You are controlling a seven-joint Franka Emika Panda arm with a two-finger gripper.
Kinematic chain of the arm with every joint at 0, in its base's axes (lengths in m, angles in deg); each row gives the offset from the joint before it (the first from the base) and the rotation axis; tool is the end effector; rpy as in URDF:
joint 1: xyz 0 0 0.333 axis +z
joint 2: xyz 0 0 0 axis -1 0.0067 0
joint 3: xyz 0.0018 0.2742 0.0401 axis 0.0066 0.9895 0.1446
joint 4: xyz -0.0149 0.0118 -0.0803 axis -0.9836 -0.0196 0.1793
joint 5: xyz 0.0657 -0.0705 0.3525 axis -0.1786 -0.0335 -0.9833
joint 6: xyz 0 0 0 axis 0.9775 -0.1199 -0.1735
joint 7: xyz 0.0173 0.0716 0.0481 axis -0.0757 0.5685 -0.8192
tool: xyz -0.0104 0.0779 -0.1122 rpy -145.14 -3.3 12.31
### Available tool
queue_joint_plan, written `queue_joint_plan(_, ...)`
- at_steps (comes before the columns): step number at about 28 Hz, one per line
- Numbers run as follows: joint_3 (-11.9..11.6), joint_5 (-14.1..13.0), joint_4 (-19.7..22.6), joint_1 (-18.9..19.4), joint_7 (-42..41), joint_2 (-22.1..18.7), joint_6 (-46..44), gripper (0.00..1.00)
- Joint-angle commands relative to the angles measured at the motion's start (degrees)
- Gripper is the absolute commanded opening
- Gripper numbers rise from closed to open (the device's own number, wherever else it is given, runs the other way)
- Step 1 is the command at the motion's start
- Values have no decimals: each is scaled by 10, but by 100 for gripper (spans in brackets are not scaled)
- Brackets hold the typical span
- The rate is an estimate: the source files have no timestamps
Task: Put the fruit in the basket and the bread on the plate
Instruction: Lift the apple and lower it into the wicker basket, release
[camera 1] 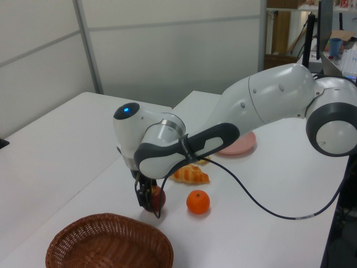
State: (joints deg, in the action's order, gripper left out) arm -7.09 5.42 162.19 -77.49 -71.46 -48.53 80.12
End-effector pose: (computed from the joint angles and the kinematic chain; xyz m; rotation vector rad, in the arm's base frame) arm 0.6519 0.1550 0.3082 2.8916 0.6592 0.0648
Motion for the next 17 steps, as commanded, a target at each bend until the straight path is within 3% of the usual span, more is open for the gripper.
queue_joint_plan(1,22,-14,18,5,15,-51,6,12)
queue_joint_plan(8,102,-8,6,12,28,-71,-28,14)
queue_joint_plan(10,107,-3,6,24,40,-70,-28,14)
queue_joint_plan(14,107,31,14,69,74,-61,-29,15)
queue_joint_plan(17,107,40,38,85,87,-57,-35,17)
